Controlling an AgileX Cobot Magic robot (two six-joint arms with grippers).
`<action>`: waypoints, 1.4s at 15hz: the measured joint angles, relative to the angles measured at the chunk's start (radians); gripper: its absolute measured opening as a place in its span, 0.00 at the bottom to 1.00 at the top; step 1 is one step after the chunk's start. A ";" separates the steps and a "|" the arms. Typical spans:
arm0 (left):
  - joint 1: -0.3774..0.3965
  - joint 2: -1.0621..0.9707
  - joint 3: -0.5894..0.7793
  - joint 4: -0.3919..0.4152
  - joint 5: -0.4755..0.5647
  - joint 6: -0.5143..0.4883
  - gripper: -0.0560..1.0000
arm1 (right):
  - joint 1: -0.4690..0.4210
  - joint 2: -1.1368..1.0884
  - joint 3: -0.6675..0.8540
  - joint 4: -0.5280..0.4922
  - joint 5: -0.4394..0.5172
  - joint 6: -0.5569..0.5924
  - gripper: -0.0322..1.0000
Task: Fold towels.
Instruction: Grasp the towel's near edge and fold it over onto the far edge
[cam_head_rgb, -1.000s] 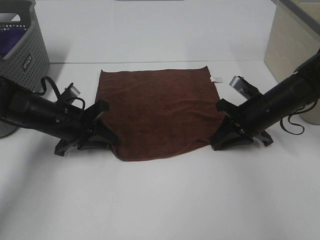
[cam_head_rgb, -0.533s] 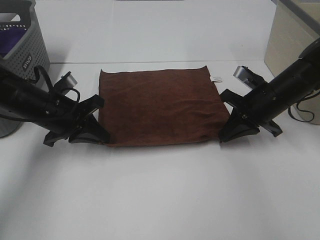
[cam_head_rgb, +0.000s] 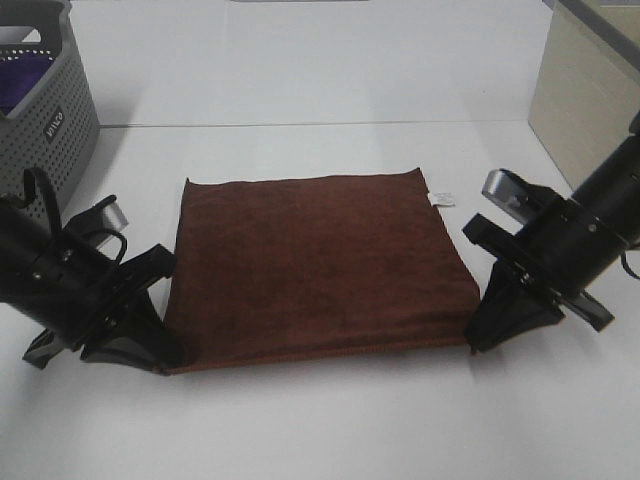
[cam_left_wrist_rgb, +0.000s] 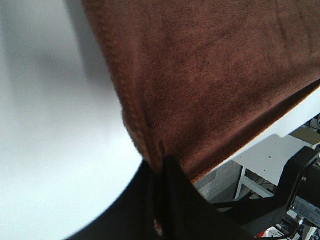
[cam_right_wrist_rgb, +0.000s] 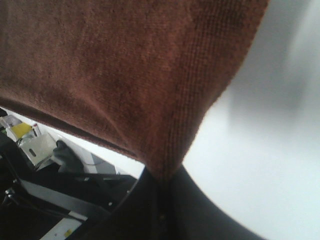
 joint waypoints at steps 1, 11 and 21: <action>-0.004 -0.030 0.040 0.010 0.006 -0.017 0.06 | 0.001 -0.020 0.058 0.001 0.003 0.000 0.03; -0.005 -0.009 -0.244 0.132 -0.077 -0.169 0.06 | 0.008 0.038 -0.345 -0.019 0.048 0.056 0.03; -0.004 0.392 -0.768 0.238 -0.104 -0.284 0.06 | 0.007 0.461 -0.934 -0.051 0.066 0.129 0.03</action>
